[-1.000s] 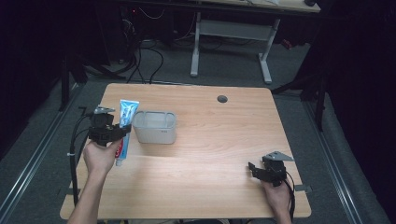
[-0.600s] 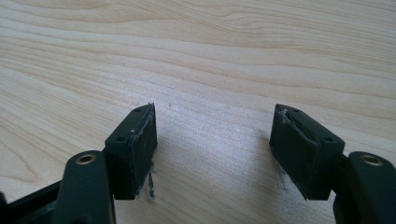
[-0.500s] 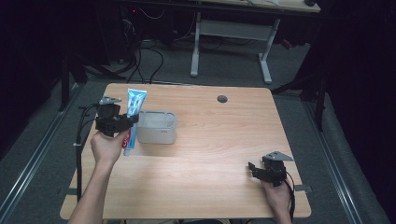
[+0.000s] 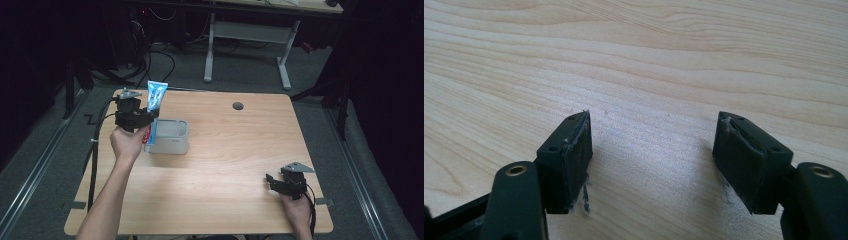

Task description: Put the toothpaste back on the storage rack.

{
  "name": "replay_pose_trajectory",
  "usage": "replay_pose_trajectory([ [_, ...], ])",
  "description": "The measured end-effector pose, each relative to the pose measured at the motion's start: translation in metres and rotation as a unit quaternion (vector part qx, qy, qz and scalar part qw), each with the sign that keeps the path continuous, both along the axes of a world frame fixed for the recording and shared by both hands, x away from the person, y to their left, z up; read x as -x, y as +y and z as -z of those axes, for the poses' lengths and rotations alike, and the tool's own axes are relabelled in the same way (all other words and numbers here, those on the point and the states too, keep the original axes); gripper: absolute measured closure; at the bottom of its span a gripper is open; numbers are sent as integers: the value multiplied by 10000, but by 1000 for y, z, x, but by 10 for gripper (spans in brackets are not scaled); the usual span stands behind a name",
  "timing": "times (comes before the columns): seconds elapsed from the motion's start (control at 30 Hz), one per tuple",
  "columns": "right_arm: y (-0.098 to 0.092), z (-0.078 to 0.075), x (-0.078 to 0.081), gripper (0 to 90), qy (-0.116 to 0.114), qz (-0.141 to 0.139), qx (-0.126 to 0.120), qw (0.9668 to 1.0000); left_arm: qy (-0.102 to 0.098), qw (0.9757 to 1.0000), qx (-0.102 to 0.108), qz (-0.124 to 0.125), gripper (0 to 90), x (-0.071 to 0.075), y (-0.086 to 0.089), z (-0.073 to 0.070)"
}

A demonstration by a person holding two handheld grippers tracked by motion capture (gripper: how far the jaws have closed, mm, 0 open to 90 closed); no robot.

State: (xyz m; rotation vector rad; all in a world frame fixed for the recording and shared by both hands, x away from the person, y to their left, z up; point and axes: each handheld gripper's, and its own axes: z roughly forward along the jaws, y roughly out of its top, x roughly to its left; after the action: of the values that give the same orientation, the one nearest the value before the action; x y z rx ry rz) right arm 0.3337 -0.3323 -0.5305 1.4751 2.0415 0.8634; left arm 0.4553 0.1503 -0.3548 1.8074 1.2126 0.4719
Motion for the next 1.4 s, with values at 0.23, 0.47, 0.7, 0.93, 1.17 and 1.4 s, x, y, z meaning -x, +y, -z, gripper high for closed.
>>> replay_pose_trajectory([
  [0.23,0,0,0,321,9,11,-7,10000,-158,9998,61,-41,717,-13,-7,0],
  [0.47,0,0,0,321,9,13,-6,10000,-294,9994,180,-46,717,-22,-11,-2],
  [0.7,0,0,0,321,10,13,-5,10000,-334,9993,131,-132,717,-34,-16,0],
  [0.93,0,0,0,321,9,13,-3,10000,-450,9986,202,-173,717,-43,-22,1],
  [1.17,0,0,0,321,8,18,-4,10000,-418,9988,89,-245,714,-50,-26,10],
  [1.4,1,0,0,321,10,19,-2,10000,-397,9989,19,-249,711,-55,-29,16],
])
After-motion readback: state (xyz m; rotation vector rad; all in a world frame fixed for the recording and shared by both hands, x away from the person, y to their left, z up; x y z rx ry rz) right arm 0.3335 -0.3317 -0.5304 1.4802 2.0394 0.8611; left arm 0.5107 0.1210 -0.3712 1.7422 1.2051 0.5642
